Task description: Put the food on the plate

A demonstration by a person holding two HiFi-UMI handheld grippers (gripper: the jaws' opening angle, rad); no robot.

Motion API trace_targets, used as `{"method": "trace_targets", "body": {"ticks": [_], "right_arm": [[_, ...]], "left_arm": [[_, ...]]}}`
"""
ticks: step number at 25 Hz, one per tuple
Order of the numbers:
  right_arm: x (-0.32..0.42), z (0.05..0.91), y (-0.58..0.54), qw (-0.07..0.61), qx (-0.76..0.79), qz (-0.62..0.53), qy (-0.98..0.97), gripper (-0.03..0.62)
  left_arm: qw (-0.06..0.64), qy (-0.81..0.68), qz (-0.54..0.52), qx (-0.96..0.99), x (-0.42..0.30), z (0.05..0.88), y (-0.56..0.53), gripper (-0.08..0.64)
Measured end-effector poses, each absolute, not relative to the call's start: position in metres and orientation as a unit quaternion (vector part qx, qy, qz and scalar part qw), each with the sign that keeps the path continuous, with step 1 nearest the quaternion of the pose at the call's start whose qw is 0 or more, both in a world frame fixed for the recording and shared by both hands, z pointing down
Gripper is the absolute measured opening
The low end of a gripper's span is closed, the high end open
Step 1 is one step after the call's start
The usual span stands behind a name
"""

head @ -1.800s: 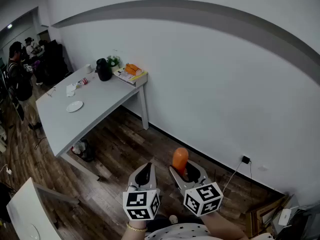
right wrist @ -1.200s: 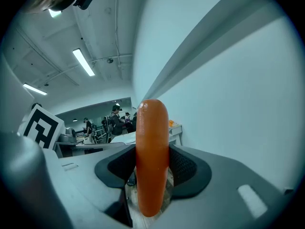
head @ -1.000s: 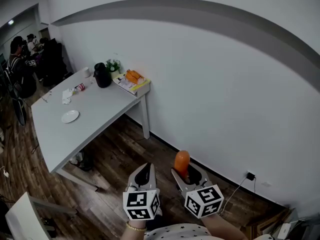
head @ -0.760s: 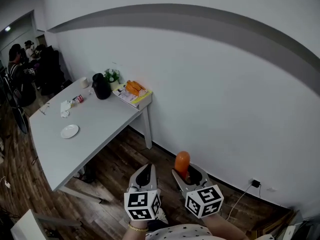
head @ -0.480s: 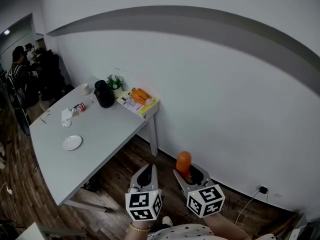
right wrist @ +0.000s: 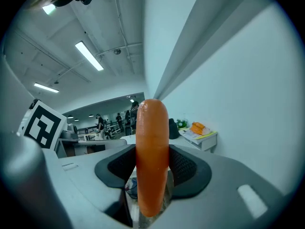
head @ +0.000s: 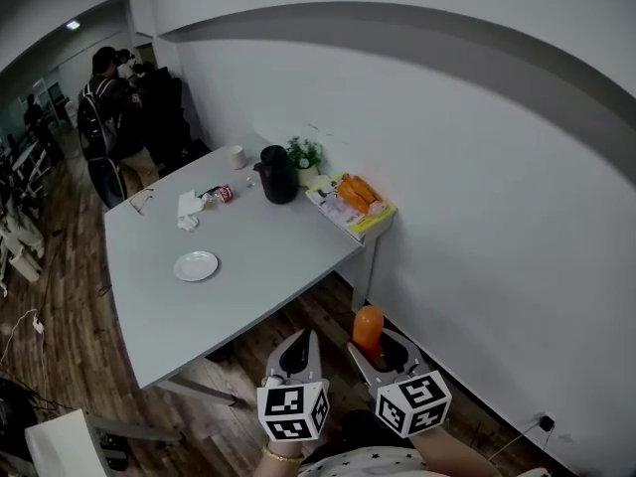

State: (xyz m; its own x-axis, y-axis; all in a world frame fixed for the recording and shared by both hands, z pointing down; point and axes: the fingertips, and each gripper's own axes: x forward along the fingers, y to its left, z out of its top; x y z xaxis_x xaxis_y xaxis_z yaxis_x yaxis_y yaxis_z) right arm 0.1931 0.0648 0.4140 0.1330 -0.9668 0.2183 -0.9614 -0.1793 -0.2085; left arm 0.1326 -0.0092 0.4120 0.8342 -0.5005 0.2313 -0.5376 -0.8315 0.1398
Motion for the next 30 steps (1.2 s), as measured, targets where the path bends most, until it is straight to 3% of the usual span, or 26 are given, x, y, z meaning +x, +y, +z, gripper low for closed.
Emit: {"method": "trace_targets", "body": {"ticks": [14, 25, 30], "right_arm": [[0.104, 0.43, -0.127, -0.03, -0.596, -0.154, 0.788, 0.212], [0.079, 0.434, -0.296, -0.074, -0.525, -0.139, 0.836, 0.212], [0.066, 0.462, -0.369, -0.142, -0.478, -0.132, 0.856, 0.212]], "left_arm": [[0.128, -0.492, 0.091, 0.856, -0.002, 0.44, -0.17, 0.008], [0.136, -0.553, 0.077, 0.819, -0.03, 0.445, -0.312, 0.008], [0.145, -0.564, 0.075, 0.81, -0.035, 0.454, -0.364, 0.008]]}}
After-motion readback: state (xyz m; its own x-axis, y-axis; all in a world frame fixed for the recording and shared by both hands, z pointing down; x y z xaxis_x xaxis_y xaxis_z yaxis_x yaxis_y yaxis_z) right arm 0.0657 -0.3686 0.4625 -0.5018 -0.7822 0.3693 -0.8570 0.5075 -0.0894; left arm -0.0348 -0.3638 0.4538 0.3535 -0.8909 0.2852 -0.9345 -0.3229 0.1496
